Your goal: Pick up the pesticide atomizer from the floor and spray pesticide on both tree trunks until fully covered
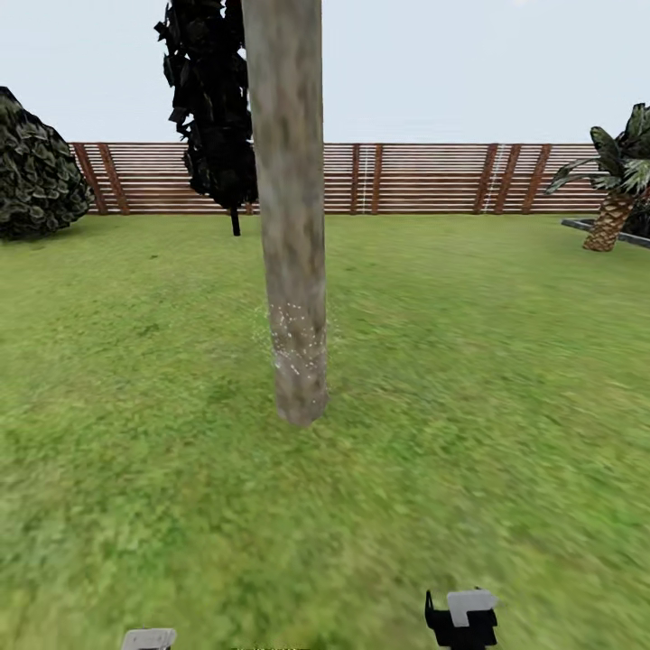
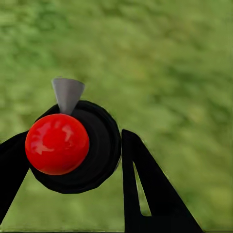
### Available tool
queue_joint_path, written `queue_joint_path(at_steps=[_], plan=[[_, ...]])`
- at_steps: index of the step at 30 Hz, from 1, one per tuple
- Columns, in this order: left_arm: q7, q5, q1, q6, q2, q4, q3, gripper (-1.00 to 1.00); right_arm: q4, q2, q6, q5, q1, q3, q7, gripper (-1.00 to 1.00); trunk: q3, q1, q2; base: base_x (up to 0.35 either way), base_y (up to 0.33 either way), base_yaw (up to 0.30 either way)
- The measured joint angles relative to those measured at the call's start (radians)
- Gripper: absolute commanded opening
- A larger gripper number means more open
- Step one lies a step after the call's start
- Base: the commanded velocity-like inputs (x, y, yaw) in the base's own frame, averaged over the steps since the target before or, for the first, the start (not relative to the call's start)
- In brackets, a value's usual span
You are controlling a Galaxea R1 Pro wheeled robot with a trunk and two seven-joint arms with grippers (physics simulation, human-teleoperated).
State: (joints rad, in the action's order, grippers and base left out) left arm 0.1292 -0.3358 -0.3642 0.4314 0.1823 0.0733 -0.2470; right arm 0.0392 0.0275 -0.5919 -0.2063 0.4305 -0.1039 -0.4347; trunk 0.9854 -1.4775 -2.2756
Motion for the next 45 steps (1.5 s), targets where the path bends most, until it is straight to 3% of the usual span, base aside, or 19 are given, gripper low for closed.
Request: queue_joint_path(at_steps=[10, 23, 34, 35, 37, 39, 45], plan=[[0.0, 0.0, 0.001, 0.0, 0.0, 0.0, 0.0, -1.0, -0.003, 0.0, 0.0, 0.0, 0.0, 0.0, 0.0, 1.0, 0.006, 0.0, 0.0, -0.011, 0.01, 0.272], [0.0, 0.0, 0.001, 0.001, -0.002, -0.002, 0.001, -1.0, -0.003, 0.0, 0.001, -0.001, 0.0, 0.0, 0.0, 1.0, 0.014, 0.0, 0.0, -0.061, 0.266, 0.272], [-0.001, 0.0, 0.002, -0.001, -0.002, 0.0, 0.0, -1.0, -0.003, 0.0, 0.0, -0.001, 0.0, 0.0, 0.0, 1.0, 0.02, 0.0, 0.0, 0.0, 0.014, 0.272], [-0.002, -0.003, 0.002, -0.001, -0.002, 0.0, 0.002, -1.0, -0.004, 0.0, 0.0, -0.001, 0.0, 0.0, 0.0, 1.0, 0.021, 0.0, 0.0, 0.0, 0.0, 0.272], [-0.054, -0.071, 0.001, -0.001, -0.001, 0.001, 0.006, -1.0, -0.004, 0.0, 0.0, -0.001, 0.0, 0.0, 0.0, 1.0, 0.022, 0.0, 0.0, 0.0, 0.0, 0.272], [-0.081, -0.094, 0.001, 0.0, -0.001, 0.001, 0.003, -1.0, -0.004, 0.0, 0.0, -0.001, 0.0, 0.0, 0.0, 1.0, 0.023, 0.0, 0.0, 0.0, 0.0, 0.272], [-0.085, -0.136, 0.001, 0.002, 0.013, 0.001, 0.025, -1.0, -0.005, 0.0, 0.0, -0.001, 0.0, 0.0, 0.0, 1.0, 0.027, 0.0, 0.0, 0.0, 0.0, 0.272]])
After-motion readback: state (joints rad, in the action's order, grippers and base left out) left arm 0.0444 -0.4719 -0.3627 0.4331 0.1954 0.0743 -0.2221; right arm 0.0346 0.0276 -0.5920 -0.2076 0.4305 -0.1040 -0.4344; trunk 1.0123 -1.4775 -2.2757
